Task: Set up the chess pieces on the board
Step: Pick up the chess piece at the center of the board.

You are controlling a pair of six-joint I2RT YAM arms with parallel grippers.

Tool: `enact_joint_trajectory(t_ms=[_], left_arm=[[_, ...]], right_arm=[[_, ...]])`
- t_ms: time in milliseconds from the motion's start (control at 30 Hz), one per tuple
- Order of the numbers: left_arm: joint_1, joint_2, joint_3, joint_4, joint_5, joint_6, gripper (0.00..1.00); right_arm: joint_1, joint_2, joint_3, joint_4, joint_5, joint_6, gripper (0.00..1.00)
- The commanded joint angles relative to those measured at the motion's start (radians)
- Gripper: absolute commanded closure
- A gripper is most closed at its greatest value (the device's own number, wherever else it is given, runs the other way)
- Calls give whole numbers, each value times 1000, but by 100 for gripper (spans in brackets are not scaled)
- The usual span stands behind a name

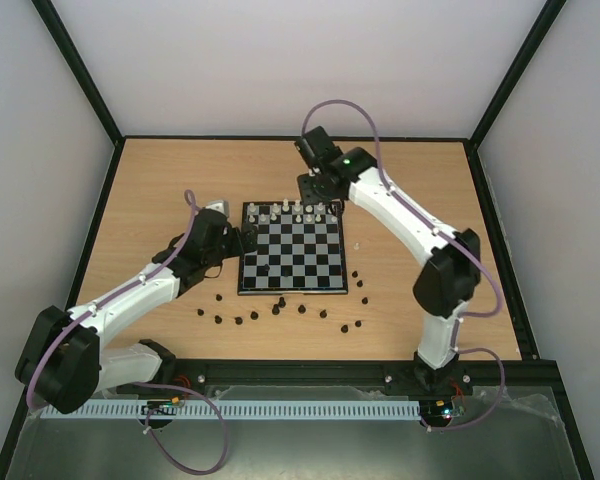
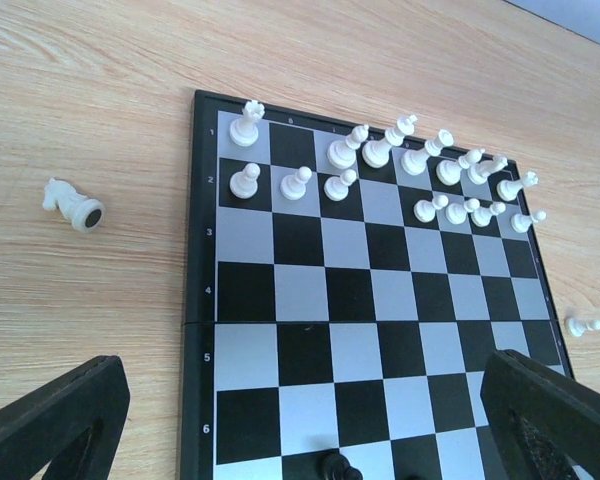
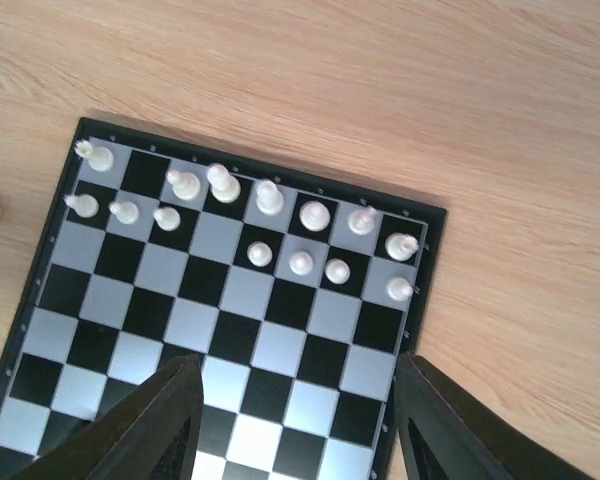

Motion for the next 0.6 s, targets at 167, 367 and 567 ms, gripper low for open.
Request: enact_joint_trajectory(t_ms=[167,367,567], left_arm=[[16,-24,-17,3,-19,-3,1],[18,-22,-18,6,-7,-4,1],[19,-27,-20,8,-9,-3,1]], right_arm=[[-147,-183,-403,90,-13,49,46],[-198,-205,-558,154,-35,63,50],[-203,-149,-611,184,-37,70,59]])
